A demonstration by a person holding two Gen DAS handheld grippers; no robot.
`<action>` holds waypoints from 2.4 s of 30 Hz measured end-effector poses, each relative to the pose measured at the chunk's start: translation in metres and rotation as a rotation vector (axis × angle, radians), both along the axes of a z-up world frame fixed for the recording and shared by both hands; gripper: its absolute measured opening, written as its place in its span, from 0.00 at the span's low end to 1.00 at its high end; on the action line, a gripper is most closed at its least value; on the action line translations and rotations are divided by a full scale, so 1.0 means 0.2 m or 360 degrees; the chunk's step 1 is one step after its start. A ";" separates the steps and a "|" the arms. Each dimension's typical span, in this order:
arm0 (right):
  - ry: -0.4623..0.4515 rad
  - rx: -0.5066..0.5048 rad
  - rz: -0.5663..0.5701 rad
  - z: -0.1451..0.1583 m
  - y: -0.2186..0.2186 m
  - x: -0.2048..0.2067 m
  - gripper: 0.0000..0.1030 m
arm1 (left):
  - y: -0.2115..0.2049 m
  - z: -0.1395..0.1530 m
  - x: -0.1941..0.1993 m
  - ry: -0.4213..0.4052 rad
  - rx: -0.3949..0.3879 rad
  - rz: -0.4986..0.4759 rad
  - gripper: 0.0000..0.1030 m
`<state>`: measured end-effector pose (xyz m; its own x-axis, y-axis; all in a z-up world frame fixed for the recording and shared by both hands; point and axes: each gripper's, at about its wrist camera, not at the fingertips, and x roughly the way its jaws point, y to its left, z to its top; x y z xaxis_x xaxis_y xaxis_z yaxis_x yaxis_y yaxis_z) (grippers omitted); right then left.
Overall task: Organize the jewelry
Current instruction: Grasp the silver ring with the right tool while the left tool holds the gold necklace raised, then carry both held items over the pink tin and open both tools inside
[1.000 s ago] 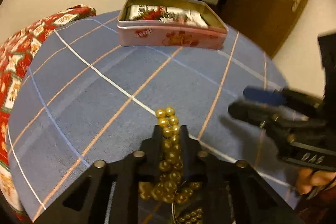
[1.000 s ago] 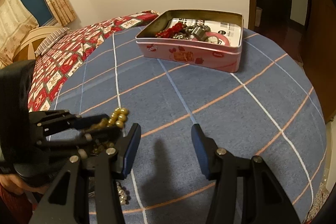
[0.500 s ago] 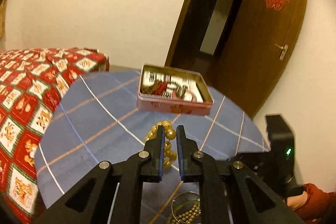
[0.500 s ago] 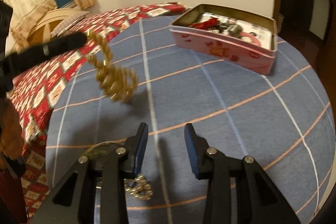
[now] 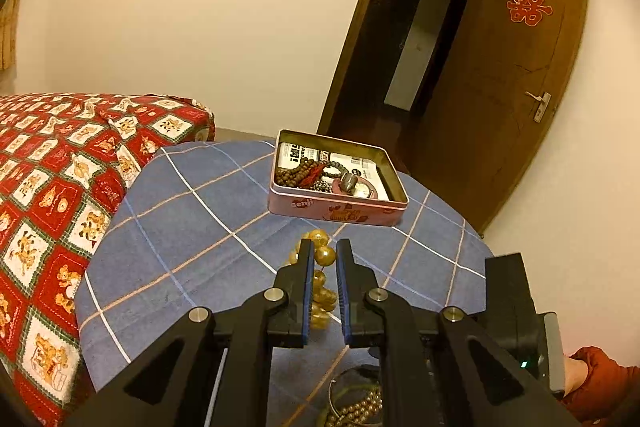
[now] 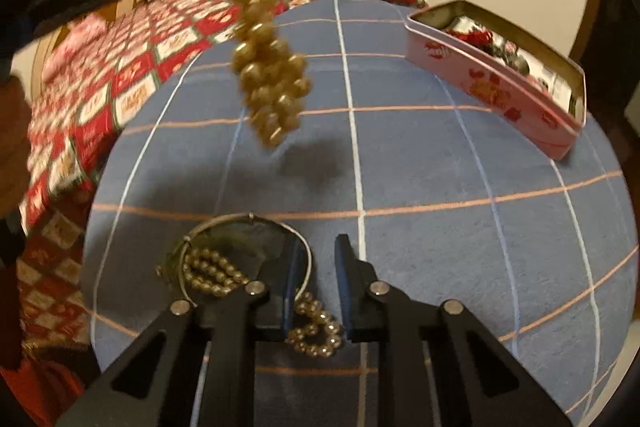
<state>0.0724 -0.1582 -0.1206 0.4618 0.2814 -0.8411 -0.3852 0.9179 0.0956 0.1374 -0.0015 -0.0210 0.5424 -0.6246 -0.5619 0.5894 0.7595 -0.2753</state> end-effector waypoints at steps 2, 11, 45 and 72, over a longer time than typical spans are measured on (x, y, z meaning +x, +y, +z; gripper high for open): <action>0.0014 -0.0023 0.0021 -0.01 0.01 0.00 0.21 | 0.00 0.00 0.00 -0.0002 -0.0006 0.0006 0.10; -0.0007 -0.0156 0.0170 -0.02 0.09 0.02 0.19 | 0.01 0.00 0.00 0.0002 -0.0003 0.0011 0.10; 0.0119 0.0144 0.0029 0.05 -0.18 0.15 0.18 | -0.02 -0.01 0.05 0.0020 0.0015 0.0017 0.10; -0.0173 0.0071 -0.0382 0.30 -0.41 0.30 0.07 | -0.10 0.01 0.09 -0.0022 0.0001 -0.0025 0.10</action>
<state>0.1331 -0.2402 -0.0602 0.6067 0.1887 -0.7722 -0.1675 0.9800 0.1079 0.1552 -0.0220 -0.0192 0.5405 -0.6328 -0.5545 0.6048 0.7504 -0.2667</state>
